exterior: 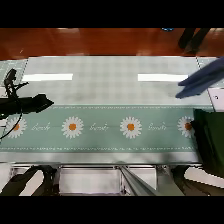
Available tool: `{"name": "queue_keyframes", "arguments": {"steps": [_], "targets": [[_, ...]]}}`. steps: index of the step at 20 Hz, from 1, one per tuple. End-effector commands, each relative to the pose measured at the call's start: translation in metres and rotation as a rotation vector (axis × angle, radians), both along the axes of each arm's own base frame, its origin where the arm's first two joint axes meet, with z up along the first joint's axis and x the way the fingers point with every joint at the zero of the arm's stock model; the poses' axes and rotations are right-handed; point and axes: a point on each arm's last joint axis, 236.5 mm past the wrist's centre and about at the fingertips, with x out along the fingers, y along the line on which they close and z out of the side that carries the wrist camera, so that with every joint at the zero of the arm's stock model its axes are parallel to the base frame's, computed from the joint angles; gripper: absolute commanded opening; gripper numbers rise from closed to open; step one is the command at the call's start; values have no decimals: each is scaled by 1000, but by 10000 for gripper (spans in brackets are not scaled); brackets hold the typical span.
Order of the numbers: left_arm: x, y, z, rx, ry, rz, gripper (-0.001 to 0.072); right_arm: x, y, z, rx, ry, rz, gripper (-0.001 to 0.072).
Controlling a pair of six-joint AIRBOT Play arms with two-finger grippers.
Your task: Fold the shirts.
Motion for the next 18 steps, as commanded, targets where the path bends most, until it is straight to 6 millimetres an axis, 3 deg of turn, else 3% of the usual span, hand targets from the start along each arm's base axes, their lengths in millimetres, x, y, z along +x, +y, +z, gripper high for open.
{"name": "queue_keyframes", "arguments": {"steps": [1, 3, 5, 6, 10, 11, 12, 15, 17, 18], "targets": [[6, 4, 2, 9, -23, 19, 20, -76, -61, -14, -58, 133, -228, 26], [12, 8, 4, 19, -46, 37, 21, -126, -88, -36, -105, 244, -381, 27], [17, 12, 6, 28, -68, 56, 21, -198, -112, -70, -185, 454, -560, 29], [19, 13, 6, 31, -74, 61, 21, -230, -114, -86, -188, 545, -635, 29], [20, 14, 3, 30, -68, 64, 21, -303, -90, -138, -105, 747, -773, 39], [21, 14, 3, 31, -68, 65, 21, -322, -87, -145, -106, 808, -828, 192], [22, 15, 2, 32, -70, 70, 21, -327, -84, -151, -92, 836, -844, 427], [36, 24, 2, 53, -109, 111, 21, -292, -79, -163, -7, 774, -725, 417], [52, 30, 8, 40, -148, 155, 20, -280, -81, -163, -13, 769, -683, 388], [59, 27, 15, 11, -157, 161, 20, -256, -80, -161, 20, 713, -657, 239]]}}
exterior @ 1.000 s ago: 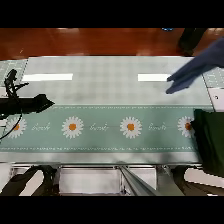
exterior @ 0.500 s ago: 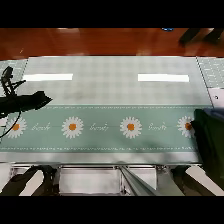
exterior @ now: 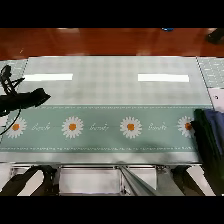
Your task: Fold the shirts.
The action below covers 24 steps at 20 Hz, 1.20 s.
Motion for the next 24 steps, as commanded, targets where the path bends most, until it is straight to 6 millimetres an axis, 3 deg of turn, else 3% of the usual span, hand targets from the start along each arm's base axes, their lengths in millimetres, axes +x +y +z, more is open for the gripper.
{"name": "queue_keyframes", "arguments": {"steps": [1, 3, 4, 5, 7, 8, 9, 10, 12, 15, 17, 24], "targets": [[27, -6, 21, -73, -52, 23, 20, 71, 31, 1, 165, -198, 116, 73], [36, -34, 45, -86, -55, -124, 20, 220, 79, 59, 218, -750, 410, 30], [44, -52, 63, -89, -68, -194, 19, 275, 116, 87, 228, -919, 546, 30], [52, -71, 83, -78, -98, -265, 19, 310, 158, 94, 219, -955, 702, 30], [67, -98, 113, 7, -151, -343, 18, 347, 253, 71, 160, -828, 1049, 30], [71, -103, 115, 75, -143, -347, 19, 356, 292, 50, 79, -723, 1221, 29], [70, -102, 109, 169, -118, -342, 19, 361, 314, 26, -31, -592, 1324, 29], [67, -96, 97, 244, -69, -309, 19, 364, 318, 5, -141, -475, 1350, 28], [52, -78, 63, 355, 49, -235, 20, 353, 307, -33, -267, -244, 1345, 28], [39, -74, 38, 376, 111, -236, 20, 333, 304, -78, -205, -148, 1301, 28], [39, -74, 37, 376, 113, -236, 20, 322, 315, -90, -134, -136, 1297, 28], [40, -74, 34, 377, 121, -238, 20, 314, 313, -91, -117, -106, 1296, 29]]}}
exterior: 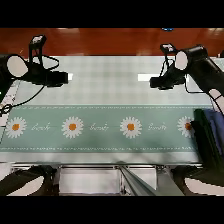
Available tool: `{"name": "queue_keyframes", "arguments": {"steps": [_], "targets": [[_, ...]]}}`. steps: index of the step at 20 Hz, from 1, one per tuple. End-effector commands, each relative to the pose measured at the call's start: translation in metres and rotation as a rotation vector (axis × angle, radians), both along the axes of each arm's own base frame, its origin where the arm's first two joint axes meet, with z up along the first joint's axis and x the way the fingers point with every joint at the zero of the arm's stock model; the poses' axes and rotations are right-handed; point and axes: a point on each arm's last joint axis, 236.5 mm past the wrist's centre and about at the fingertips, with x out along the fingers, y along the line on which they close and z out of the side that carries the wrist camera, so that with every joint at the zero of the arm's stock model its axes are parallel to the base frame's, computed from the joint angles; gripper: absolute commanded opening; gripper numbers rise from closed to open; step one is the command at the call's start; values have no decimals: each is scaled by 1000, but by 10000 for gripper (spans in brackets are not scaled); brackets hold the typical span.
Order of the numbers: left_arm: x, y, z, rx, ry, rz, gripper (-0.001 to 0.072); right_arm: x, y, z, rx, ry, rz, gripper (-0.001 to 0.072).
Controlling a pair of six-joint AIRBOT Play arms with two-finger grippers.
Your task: Fold the shirts.
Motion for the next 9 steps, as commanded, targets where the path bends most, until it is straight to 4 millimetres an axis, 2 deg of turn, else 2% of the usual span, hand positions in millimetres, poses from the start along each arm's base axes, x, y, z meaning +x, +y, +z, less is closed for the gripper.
{"name": "queue_keyframes", "arguments": {"steps": [1, 9], "targets": [[1, 2, -4, 10, 9, 5, 20, -2, 0, -2, -8, 9, -4, 29], [1, 1, -8, 12, 18, 5, 20, -2, 0, -2, -8, 8, -3, 29]]}}
